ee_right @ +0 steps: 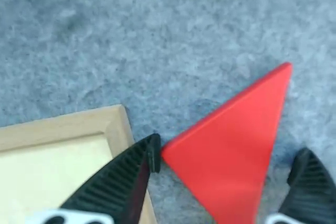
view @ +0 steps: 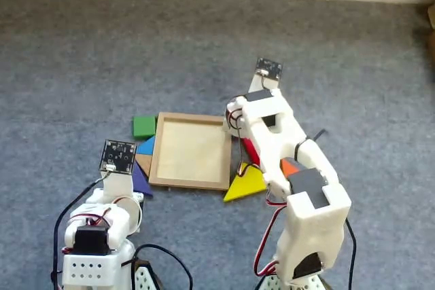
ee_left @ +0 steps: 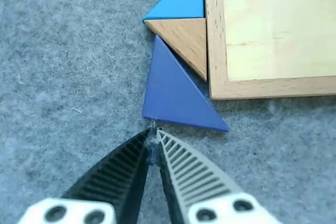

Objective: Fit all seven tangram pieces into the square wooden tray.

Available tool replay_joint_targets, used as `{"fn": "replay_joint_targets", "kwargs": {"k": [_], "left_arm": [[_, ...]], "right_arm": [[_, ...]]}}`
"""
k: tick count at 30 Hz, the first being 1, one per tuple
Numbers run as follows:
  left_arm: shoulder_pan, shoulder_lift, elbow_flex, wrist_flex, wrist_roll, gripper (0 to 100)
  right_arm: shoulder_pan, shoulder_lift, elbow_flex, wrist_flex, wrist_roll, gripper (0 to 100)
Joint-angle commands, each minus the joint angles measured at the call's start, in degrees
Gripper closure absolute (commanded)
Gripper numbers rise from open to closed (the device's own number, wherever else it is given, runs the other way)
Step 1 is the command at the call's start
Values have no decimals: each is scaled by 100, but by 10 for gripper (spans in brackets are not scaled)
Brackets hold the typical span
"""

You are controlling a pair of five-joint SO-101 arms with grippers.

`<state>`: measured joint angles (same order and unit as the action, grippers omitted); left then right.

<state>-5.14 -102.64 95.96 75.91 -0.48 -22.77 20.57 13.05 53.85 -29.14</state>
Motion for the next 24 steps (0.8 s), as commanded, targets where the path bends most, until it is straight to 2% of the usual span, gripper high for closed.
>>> {"fn": "replay_joint_targets", "kwargs": {"k": [1, 8, 13, 18, 24], "left_arm": [[-48, -145, 119, 26, -44, 994], [-48, -145, 119, 26, -44, 994], [-48, -145, 119, 26, -44, 994], [-48, -145, 119, 26, -44, 994], [-48, -145, 119, 26, -44, 994]], "right_arm": [[66, 110, 31, 189, -18, 646], [75, 110, 31, 163, 9, 789], [110, -4, 31, 180, 9, 792], [136, -1059, 101, 189, 18, 793], [101, -2062, 866, 154, 18, 793]]}}
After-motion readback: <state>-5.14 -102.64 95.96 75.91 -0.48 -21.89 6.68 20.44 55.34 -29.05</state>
